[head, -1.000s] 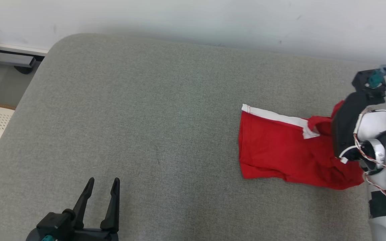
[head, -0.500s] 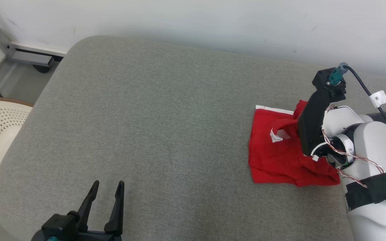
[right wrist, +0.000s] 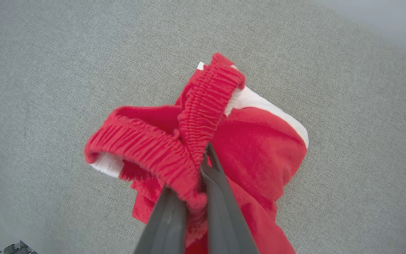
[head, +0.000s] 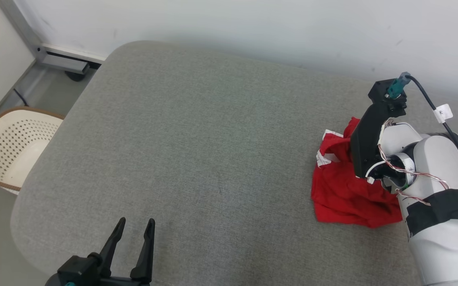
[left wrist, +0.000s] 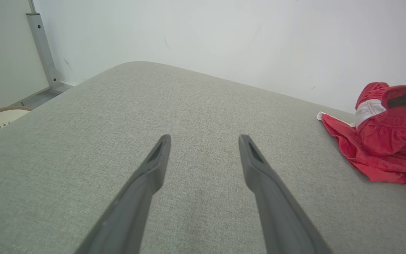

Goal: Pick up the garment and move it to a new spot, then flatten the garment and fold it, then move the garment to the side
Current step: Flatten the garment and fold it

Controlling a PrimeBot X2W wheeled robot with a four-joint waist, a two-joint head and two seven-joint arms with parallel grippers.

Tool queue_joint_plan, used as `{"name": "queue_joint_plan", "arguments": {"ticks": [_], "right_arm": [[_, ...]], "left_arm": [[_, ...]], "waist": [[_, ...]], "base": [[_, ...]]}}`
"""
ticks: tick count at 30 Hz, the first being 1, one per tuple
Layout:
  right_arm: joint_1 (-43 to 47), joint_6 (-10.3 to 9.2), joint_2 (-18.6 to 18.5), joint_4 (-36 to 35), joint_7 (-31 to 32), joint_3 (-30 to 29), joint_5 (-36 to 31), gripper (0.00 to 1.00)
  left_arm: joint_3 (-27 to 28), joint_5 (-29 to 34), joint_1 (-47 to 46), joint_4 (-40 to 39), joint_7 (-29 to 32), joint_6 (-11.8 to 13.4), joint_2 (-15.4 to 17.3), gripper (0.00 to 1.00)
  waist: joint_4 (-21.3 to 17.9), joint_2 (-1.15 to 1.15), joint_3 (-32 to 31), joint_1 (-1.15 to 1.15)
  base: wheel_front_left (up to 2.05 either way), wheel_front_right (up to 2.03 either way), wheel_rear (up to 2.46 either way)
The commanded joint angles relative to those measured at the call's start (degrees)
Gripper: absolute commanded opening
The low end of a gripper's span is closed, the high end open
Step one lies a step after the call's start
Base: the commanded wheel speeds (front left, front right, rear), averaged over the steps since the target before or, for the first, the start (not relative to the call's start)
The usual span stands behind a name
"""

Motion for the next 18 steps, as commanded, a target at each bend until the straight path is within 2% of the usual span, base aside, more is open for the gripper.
{"name": "queue_joint_plan", "arguments": {"ticks": [1,6,7,9,10,18], "right_arm": [[-0.6,-0.03,-0.1,0.2,-0.3,-0.1,-0.4,0.00],[-1.5,-0.03,-0.1,3.6,-1.8,-0.8,-1.3,0.00],[-1.8,-0.03,-0.1,4.1,-2.3,-0.8,-1.4,0.04],[-2.2,-0.03,-0.1,5.1,-3.0,-0.4,-1.3,0.48],[-2.6,-0.03,-0.2,5.4,-3.8,-0.8,-1.3,1.00],[-4.7,-0.03,-0.2,7.5,-7.5,0.8,0.4,1.00]], "left_arm": [[0.1,0.0,-0.1,0.1,-0.5,0.1,0.1,1.00],[-0.2,-0.1,-0.4,0.4,-0.5,-0.1,-0.1,1.00],[-0.2,-0.1,-0.5,0.4,-0.5,-0.1,-0.1,1.00],[-0.3,-0.1,-0.6,0.5,-0.6,-0.1,-0.2,1.00],[-0.2,-0.2,-0.6,0.5,-0.6,-0.1,-0.3,1.00],[0.2,-0.3,-0.6,0.6,-0.5,0.3,-0.1,1.00]], "waist": [[0.4,0.00,0.1,0.00],[1.7,0.00,0.5,0.00],[1.9,0.00,0.6,0.00],[2.2,0.00,0.8,0.00],[2.2,0.00,0.8,0.00],[1.7,0.00,0.7,0.00]], "base": [[0.00,0.00,0.00],[0.00,0.00,0.00],[0.00,0.00,0.00],[0.00,0.00,0.00],[0.00,0.00,0.00],[0.00,0.00,0.00]]}}
